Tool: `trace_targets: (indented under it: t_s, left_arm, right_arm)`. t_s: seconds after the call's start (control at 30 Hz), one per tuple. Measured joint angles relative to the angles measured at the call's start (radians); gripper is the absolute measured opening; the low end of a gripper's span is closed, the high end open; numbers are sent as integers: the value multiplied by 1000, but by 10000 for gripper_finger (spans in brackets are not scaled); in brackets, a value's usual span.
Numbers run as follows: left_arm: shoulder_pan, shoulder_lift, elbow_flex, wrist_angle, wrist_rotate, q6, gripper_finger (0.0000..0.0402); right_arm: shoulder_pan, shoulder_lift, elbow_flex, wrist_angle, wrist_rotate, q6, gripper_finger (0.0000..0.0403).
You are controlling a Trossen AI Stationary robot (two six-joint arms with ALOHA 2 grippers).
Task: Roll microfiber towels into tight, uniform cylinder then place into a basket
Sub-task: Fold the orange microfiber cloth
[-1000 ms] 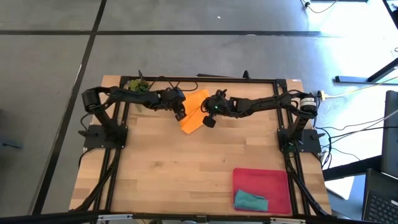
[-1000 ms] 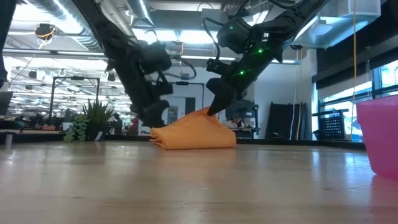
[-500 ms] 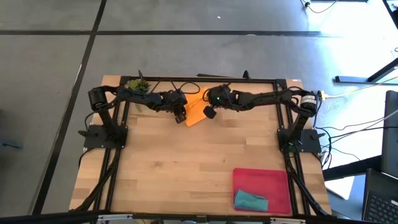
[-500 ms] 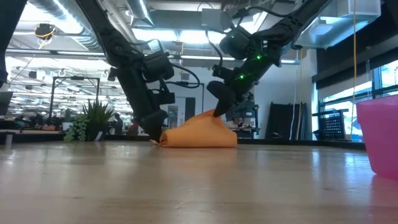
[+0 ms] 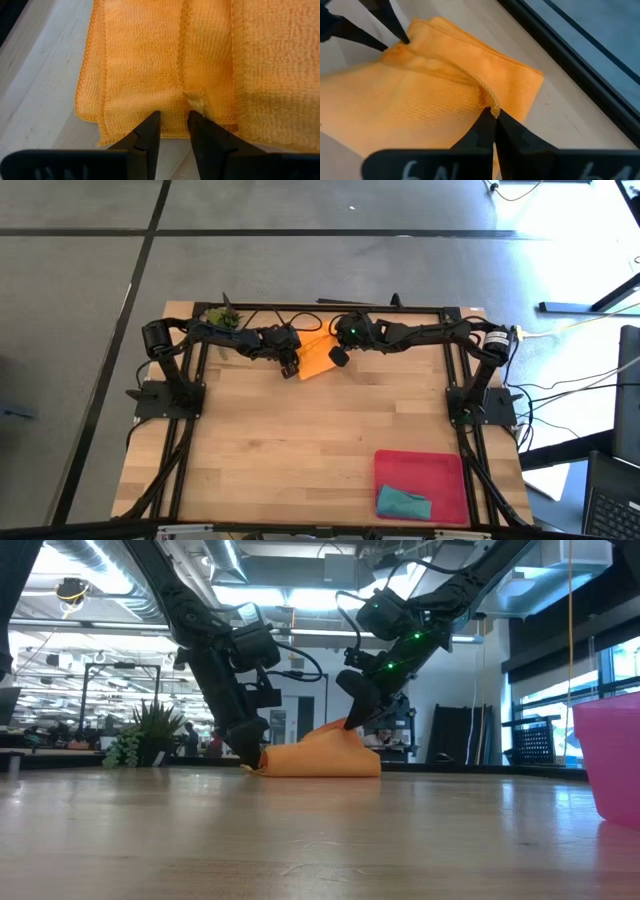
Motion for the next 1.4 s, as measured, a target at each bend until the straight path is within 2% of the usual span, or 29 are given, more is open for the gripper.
trace_targets:
  t_s: [0.17,0.47,0.6,0.73,0.8,1.13,1.27,1.4]
  left_arm:
    - [0,0,0,-1,1,0,96]
    - [0,1,-1,-2,2,-1,96]
    - [0,0,0,-23,5,-1,96]
    - [-3,-27,-2,-66,6,-4,96]
    - [-4,-64,-8,-109,2,-4,96]
    - [-19,-269,-6,-168,-22,15,96]
    - [-87,-261,-4,-137,81,12,96]
    - [-163,-212,-3,-105,50,18,96]
  right_arm:
    - [0,0,0,-1,-2,4,38]
    - [-1,0,1,9,5,-9,136]
    - [-6,-7,30,-3,-23,-10,161]
    - [-1,-17,50,-23,-198,-112,167]
    - [6,-17,46,-26,-234,-138,165]
    - [13,3,-44,43,-238,-164,161]
    - [22,38,-68,81,-243,-163,161]
    - [31,94,-69,98,-244,-161,161]
